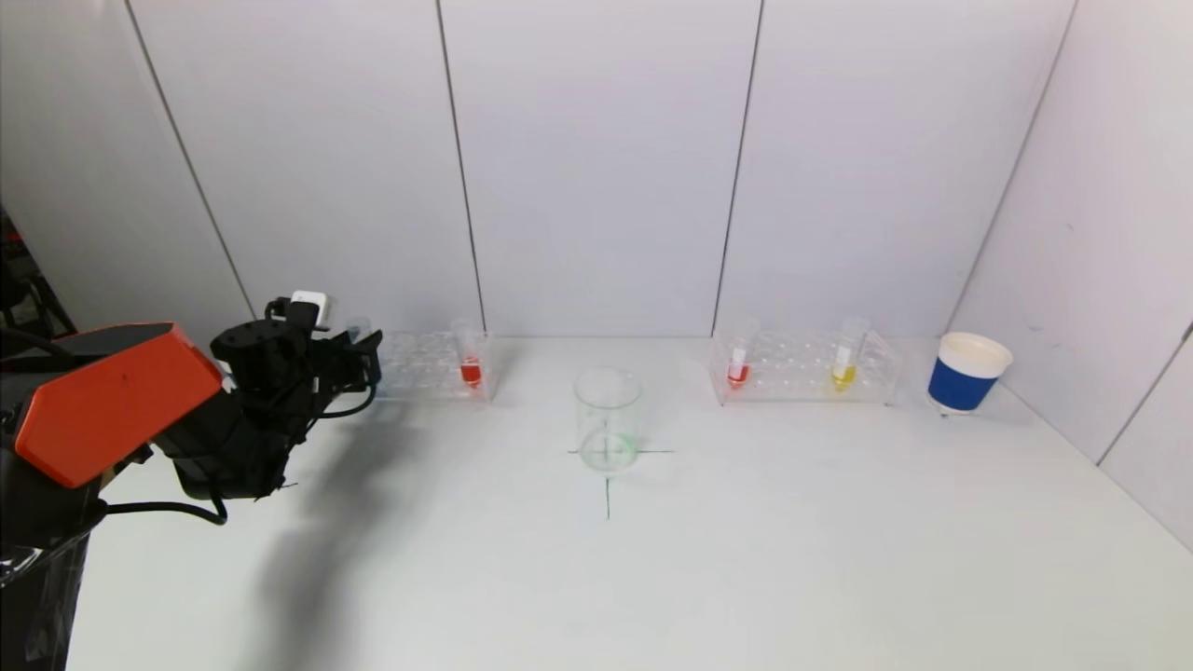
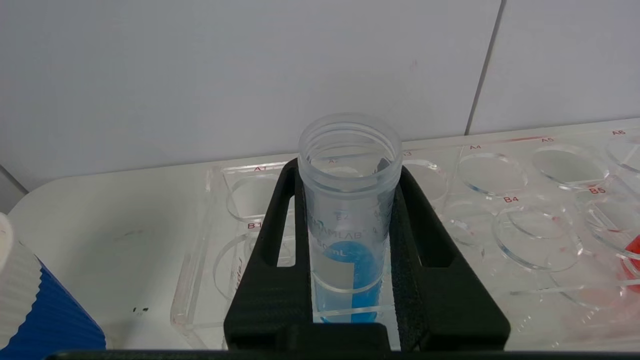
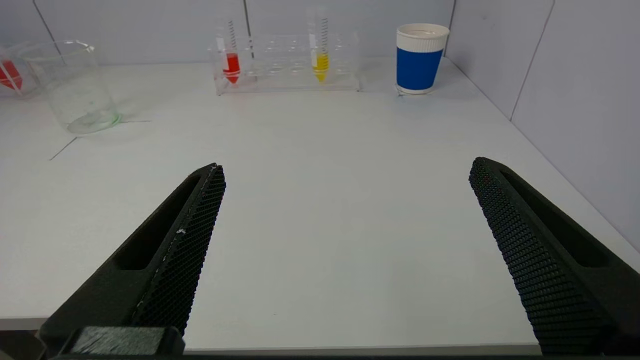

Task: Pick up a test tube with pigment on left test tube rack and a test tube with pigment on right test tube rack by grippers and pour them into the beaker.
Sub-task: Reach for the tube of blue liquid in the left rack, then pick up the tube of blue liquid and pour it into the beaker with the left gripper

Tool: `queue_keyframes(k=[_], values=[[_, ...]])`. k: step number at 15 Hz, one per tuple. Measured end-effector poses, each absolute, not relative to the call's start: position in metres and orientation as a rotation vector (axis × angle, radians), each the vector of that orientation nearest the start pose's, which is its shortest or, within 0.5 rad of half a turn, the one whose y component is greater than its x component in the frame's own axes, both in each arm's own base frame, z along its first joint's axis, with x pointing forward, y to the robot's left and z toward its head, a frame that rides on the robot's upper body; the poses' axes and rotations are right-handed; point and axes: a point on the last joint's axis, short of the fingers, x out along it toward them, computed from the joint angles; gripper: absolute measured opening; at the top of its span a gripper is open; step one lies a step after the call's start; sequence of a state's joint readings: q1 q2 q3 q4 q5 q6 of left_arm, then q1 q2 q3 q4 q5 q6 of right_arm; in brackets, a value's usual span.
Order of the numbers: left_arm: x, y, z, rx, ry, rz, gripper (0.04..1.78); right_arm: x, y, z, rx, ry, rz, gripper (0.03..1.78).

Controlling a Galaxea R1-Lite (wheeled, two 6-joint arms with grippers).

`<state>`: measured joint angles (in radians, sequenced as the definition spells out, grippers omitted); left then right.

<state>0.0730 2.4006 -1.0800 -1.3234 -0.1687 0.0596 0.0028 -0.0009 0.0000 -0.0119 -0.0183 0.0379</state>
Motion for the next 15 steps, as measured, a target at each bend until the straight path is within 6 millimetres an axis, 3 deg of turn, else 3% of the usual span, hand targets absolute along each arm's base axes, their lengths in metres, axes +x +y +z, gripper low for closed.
queue_keyframes(k=[15], values=[[0.437, 0.029, 0.063, 0.06, -0.019, -0.091, 0.46, -0.023, 0.0, 0.077, 0.038, -0.013, -0.014, 1.77]])
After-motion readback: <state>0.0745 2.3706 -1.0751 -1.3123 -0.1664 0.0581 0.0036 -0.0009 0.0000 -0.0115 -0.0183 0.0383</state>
